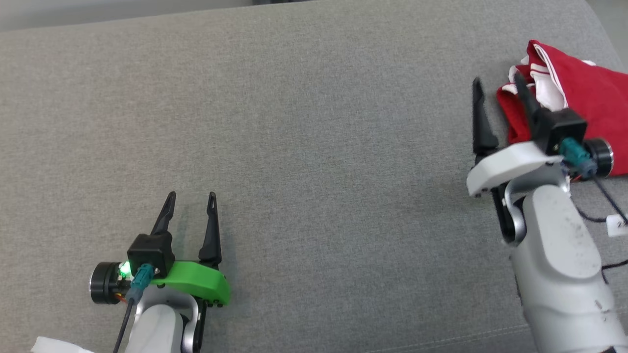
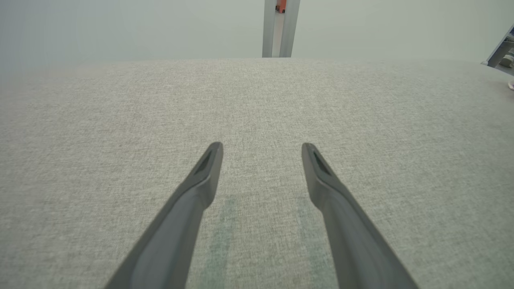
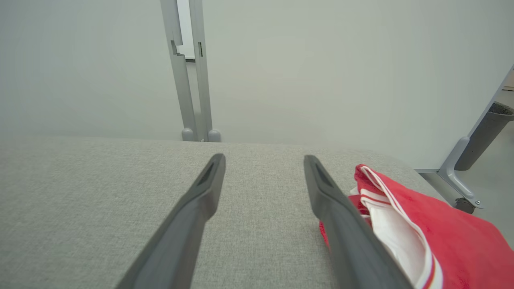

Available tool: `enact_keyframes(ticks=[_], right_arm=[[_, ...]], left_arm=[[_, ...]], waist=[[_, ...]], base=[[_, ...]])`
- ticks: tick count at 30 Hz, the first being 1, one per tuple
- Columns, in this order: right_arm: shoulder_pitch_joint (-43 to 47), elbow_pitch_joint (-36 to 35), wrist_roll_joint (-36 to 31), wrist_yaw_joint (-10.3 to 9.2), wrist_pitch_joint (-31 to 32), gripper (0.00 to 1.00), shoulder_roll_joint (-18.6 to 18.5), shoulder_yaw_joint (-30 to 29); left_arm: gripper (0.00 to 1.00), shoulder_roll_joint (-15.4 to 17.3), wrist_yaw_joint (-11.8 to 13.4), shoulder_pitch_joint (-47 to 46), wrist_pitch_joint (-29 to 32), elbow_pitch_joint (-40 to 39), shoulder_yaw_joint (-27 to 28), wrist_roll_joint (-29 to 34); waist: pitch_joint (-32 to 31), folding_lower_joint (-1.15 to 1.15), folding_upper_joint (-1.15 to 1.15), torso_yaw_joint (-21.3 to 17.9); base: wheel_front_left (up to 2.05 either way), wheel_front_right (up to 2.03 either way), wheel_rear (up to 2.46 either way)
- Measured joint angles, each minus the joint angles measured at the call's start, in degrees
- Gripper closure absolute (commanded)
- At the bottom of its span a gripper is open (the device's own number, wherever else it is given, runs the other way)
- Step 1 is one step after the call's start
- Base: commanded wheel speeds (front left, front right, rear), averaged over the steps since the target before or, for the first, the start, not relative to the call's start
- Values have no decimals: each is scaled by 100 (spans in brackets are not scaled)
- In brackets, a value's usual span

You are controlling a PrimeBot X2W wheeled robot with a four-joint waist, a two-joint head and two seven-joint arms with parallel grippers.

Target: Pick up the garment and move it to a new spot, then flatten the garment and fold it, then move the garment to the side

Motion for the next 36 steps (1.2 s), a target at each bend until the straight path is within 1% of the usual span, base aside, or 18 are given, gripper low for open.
enact_keyframes(ticks=[4, 7, 10, 15, 24, 32, 36], right_arm=[[648, -168, 103, 0, 0, 0, 73, 264], [1056, -220, 452, 0, 0, 0, 75, 539], [1292, -259, 706, 0, 0, 0, 96, 755], [1551, -314, 826, 0, 0, 0, 88, 964], [1924, -333, 906, -1, 0, 0, 88, 938], [2057, -377, 884, -1, 0, 0, 88, 925], [2084, -375, 893, 0, 0, 0, 88, 932]], left_arm=[[0, 0, 94, 147, 0, 14, 7, -24], [0, -1, 146, 263, 0, -27, 36, -33], [0, 3, 187, 369, 0, -49, 140, -33], [0, 2, 252, 508, 0, -129, 297, -32], [0, 1, 255, 995, 0, -175, 558, 27], [0, 1, 269, 1241, 0, -343, 792, 136], [0, 2, 149, 1289, 0, -383, 818, 67]], waist=[[-199, 0, 0, 113], [-370, 0, 0, 227], [-530, 0, 0, 327], [-778, 0, 0, 482], [-1316, 0, 0, 687], [-1664, 0, 0, 736], [-1733, 0, 0, 697]], base=[[0, 0, 0], [0, 0, 0], [0, 0, 0], [0, 0, 0], [0, 0, 0], [0, 0, 0], [0, 0, 0]])
